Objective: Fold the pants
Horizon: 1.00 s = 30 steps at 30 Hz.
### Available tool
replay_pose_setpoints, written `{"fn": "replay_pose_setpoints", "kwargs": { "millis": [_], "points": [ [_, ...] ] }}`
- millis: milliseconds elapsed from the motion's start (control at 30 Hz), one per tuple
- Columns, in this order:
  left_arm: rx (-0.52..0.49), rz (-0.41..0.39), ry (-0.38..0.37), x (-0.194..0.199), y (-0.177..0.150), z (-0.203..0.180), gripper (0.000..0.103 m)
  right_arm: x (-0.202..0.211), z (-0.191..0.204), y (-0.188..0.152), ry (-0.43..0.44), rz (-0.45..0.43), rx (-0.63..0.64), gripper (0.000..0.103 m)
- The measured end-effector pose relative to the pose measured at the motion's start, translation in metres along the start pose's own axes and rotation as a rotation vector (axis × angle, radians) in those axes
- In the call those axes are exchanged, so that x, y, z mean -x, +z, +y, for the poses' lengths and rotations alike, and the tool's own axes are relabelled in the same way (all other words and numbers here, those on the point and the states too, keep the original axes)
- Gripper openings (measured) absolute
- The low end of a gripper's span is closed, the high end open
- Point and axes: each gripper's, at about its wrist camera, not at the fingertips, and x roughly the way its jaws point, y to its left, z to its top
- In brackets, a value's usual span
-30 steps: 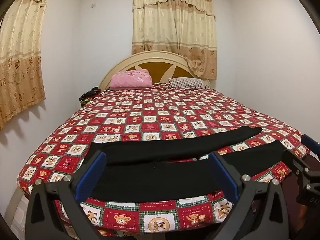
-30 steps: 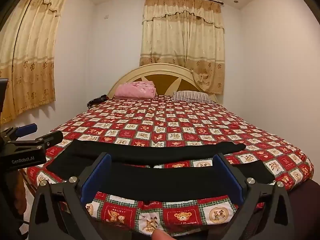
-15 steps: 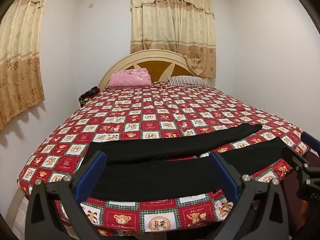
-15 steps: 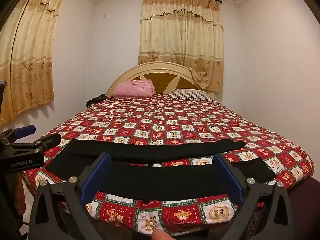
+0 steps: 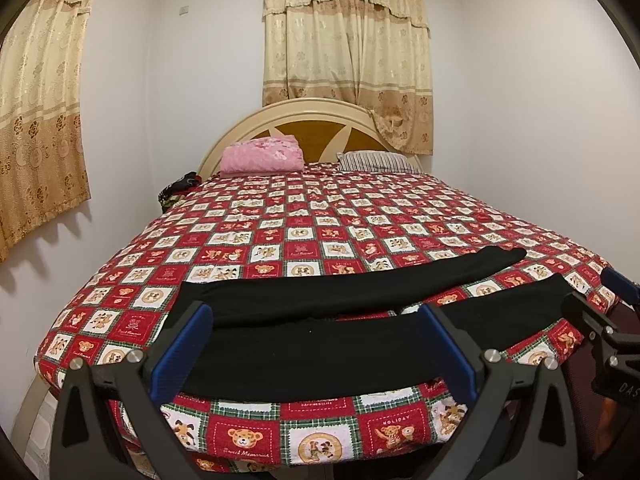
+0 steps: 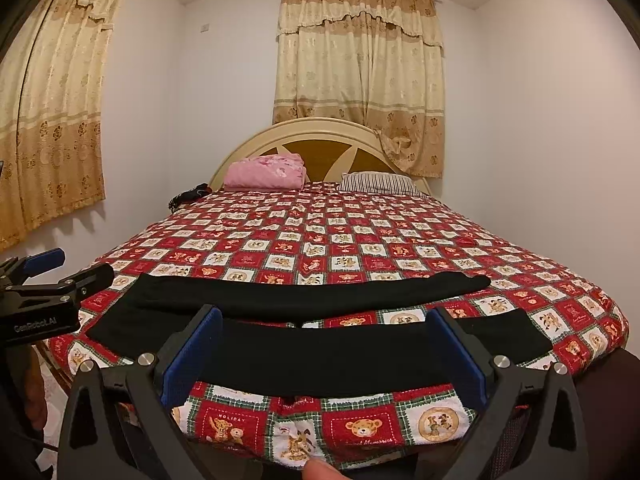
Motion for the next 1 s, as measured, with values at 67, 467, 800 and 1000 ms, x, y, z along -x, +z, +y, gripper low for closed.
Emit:
{"fn": "replay_pose_setpoints", "kwargs": {
  "millis": [67,467,800,1000],
  "points": [
    [0.000,0.002,0.000,0.0000,0.0002,0.0001,0.103,-0.0002,0.0004,0.0000,0.000,0.001,0.000,0.102],
    [0.002,0.006,0.003,-0.0017,-0.0021,0.0034,0.103,-0.0009,0.0015,-0.0004,0.003,0.006,0.006,0.102],
    [0.003,0.008,0.001,-0.0023,-0.0045,0.0062,0.103,-0.0014,0.0029,-0.0014,0.002,0.009,0.008,0.102],
    [0.002,0.008,0.002,-0.0023,-0.0038,0.0054,0.103,-0.0014,0.0027,-0.0014,0.000,0.007,0.009,0.102]
  ]
}}
